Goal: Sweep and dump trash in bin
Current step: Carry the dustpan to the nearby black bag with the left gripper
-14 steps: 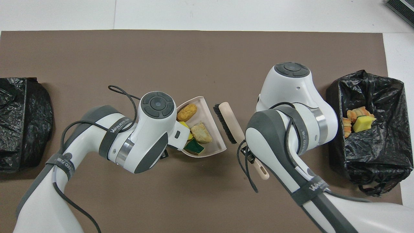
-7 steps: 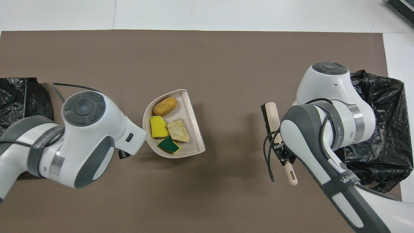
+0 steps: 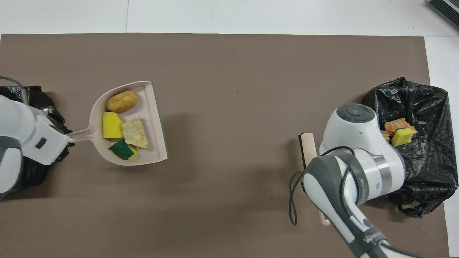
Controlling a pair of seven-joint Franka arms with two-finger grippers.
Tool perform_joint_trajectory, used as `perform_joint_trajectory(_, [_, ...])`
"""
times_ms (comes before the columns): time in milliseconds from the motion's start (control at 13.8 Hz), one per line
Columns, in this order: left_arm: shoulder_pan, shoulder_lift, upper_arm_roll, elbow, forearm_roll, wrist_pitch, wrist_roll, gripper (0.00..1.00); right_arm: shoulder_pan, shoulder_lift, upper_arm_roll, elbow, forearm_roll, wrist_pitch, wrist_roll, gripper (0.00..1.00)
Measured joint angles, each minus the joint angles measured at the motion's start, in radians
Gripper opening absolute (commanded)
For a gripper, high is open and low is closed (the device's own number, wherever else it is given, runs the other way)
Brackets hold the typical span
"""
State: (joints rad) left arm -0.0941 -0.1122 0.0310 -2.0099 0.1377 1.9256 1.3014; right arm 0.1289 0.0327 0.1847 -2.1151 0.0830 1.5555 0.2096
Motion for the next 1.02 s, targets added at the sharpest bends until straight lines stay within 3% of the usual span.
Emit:
perform_joint_trajectory(509, [0.348,0.01,0.004,0.034,0.007,0.115,0.177,0.0,0.32,-0.014,0.011,-0.007,0.223,0.165,0.372,0.0])
perform_joint_trajectory(799, [0.506,0.079,0.004,0.122,0.047,0.162,0.332,0.0,0.473,0.105,0.012,0.083,0.255,0.227,0.52,0.0])
perform_joint_trajectory(1017, [0.602,0.163,0.004,0.218,0.138,0.183,0.374,0.0,0.499,0.165,0.012,0.116,0.261,0.229,0.516,0.0])
